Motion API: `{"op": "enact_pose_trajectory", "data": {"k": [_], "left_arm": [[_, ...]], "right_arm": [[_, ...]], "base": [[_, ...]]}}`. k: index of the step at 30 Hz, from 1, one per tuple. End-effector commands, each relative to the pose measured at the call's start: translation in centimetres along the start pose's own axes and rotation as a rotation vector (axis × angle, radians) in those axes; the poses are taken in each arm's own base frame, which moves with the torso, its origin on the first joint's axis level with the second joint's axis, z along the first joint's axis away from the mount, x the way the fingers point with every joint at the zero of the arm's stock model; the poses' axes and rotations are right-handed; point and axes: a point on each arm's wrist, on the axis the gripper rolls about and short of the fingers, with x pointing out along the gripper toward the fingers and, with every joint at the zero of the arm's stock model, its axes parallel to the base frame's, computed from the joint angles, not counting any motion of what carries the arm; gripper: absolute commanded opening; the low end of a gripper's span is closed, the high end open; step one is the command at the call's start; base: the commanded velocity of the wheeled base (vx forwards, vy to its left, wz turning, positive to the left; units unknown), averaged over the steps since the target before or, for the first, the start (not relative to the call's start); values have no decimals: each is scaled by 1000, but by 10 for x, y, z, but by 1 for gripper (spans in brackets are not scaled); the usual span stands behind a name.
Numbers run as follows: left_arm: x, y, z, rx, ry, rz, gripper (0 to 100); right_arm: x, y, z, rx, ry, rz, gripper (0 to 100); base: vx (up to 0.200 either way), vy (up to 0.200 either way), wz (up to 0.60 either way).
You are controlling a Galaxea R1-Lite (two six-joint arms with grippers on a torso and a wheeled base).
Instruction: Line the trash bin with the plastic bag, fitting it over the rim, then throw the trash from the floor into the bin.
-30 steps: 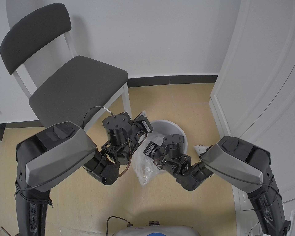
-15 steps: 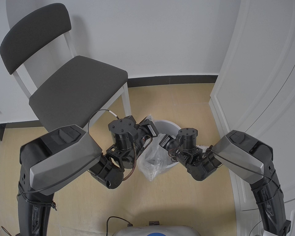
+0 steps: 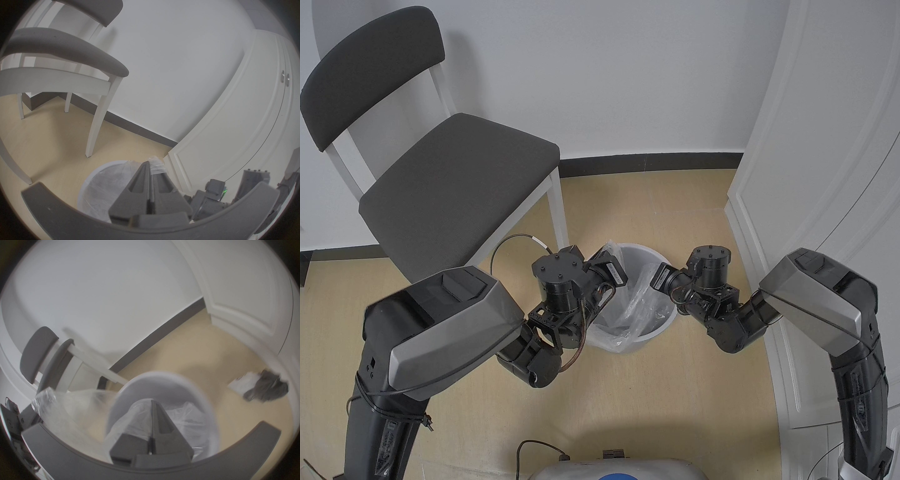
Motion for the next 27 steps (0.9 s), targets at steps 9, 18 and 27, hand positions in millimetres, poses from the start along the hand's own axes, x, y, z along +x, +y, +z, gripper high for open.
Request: {"op": "enact_pose_trajectory", "data": {"k": [9,18,27], "left_arm": [[18,10,-12,-1,7,28,0],[25,31,-35,-14,34,65,0],[30,48,1,6,11,148,0]], "right_arm": [[-39,-24,24,-274,61,-33,0],[-52,-33,27,-383,87,-48,0],[-54,-41,25,-445,111,-70,0]], "base": [[0,0,0],[0,0,0],[0,0,0]]}}
